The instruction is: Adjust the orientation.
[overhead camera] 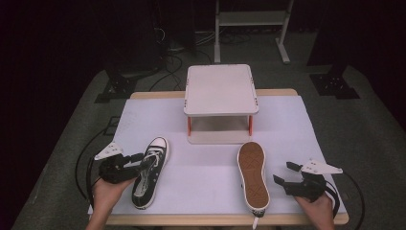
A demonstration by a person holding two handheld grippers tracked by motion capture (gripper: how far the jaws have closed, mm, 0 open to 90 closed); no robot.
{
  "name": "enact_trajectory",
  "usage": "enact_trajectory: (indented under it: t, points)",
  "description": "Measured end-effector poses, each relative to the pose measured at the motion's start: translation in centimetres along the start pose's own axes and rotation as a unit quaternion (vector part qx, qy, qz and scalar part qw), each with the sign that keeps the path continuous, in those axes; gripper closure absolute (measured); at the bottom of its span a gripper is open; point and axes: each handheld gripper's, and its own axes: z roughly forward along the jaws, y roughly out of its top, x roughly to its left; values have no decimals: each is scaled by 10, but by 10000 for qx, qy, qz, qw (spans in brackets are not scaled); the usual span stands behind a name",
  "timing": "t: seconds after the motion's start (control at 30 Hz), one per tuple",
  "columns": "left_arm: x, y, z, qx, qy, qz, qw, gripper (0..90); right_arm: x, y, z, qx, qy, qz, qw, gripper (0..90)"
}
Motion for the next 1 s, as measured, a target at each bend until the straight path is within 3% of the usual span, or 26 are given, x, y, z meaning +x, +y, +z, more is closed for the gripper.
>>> enact_trajectory:
  t: [0.27, 0.4, 0.53, 0.83, 0.9, 1.0]
  points:
    - [-5, -5, 13, 220, 422, -169, 9987, 295, 1, 0, 0, 2, 20, -8, 10000, 218]
    - [-7, -8, 18, 369, 609, -144, 9974, 236, 1, 0, 0, 5, 24, -7, 10000, 218]
    - [-6, -9, 22, 534, 759, -143, 9956, 234, 1, 0, 1, 9, 30, -23, 10000, 218]
    - [0, -14, 24, 865, 580, -120, 9945, 602, 1, 1, 1, -18, 32, -37, 10000, 218]
    - [3, -16, 24, 892, 468, -199, 9947, 630, 1, 1, 1, -12, 29, -33, 10000, 217]
    - [9, -19, 24, 797, 236, -555, 9950, 695, 1, 1, 1, -8, 30, -30, 10000, 218]
